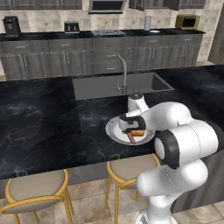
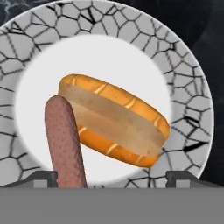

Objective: Move the hot dog bun to the plate on the dining table and place the condiment next to that plate. Then navigate to the fridge and take the sausage and place it on the plate as well.

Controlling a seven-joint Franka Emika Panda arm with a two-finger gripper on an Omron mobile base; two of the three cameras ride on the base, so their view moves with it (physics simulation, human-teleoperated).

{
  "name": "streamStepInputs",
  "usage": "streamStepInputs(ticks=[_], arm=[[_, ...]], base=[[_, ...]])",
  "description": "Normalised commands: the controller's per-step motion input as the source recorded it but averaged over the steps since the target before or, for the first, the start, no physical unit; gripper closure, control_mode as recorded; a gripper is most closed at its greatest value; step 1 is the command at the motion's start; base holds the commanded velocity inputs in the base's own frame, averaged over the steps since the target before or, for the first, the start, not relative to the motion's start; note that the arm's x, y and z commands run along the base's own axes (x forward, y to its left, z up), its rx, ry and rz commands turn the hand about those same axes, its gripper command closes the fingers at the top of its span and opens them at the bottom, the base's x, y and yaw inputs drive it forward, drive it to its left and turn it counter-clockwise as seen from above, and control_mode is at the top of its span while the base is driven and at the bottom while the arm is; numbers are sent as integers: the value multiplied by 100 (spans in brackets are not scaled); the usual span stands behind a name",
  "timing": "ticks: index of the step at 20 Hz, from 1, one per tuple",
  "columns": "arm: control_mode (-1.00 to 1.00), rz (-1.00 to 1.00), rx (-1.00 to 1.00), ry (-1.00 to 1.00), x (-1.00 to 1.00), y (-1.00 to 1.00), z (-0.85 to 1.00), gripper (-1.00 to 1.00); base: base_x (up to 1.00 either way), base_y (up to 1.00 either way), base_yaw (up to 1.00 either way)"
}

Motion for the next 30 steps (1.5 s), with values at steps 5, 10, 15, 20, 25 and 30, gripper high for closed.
streamStepInputs(ticks=[5, 10, 15, 20, 25, 30], arm=[[-100, -3, 0, 0, 0, 0, 44, -100], [-100, -4, 5, 0, -6, -1, 47, -100], [-100, -1, 9, 0, -26, -5, 50, -100], [-100, 0, 9, -5, -51, 0, 41, -100], [-100, 0, 10, -14, -79, 0, 35, -100], [-100, 0, 7, -15, -81, 0, 38, -100]], base=[[0, 0, 0], [0, 0, 0], [0, 0, 0], [0, 0, 0], [0, 0, 0], [0, 0, 0]])
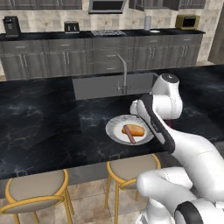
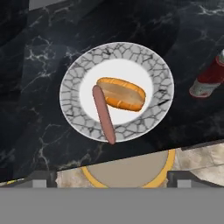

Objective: Move the hot dog bun to the plate on the dining table and place the condiment next to that plate. Then navigate to the fridge and take the sausage and place it on the plate as well.

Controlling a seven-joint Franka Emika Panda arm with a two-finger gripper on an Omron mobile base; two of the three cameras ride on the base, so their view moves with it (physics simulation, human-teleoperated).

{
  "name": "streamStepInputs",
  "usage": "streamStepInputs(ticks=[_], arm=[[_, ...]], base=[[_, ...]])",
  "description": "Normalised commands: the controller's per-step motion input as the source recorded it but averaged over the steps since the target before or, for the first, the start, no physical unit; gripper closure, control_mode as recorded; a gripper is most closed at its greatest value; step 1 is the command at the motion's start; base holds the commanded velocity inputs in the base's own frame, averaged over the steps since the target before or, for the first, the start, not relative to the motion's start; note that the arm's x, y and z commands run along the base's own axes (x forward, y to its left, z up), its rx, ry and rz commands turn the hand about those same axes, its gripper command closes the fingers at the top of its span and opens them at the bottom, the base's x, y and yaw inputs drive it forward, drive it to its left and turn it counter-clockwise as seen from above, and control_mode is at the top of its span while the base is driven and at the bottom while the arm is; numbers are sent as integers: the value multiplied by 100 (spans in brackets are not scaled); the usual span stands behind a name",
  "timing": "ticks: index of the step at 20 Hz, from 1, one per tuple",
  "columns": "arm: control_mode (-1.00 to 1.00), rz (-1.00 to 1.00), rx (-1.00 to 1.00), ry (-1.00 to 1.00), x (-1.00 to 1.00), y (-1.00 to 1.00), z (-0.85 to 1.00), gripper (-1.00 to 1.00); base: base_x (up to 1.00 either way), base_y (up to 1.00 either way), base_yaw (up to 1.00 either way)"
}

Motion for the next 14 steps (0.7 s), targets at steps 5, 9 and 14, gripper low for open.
streamStepInputs(ticks=[5, 9, 14], arm=[[-100, 0, 3, -18, -78, 0, 47, -100], [-100, 0, 0, -20, -70, 0, 58, -100], [-100, 0, 0, -21, -55, 0, 64, -100]], base=[[0, 0, 0], [0, 0, 0], [0, 0, 0]])
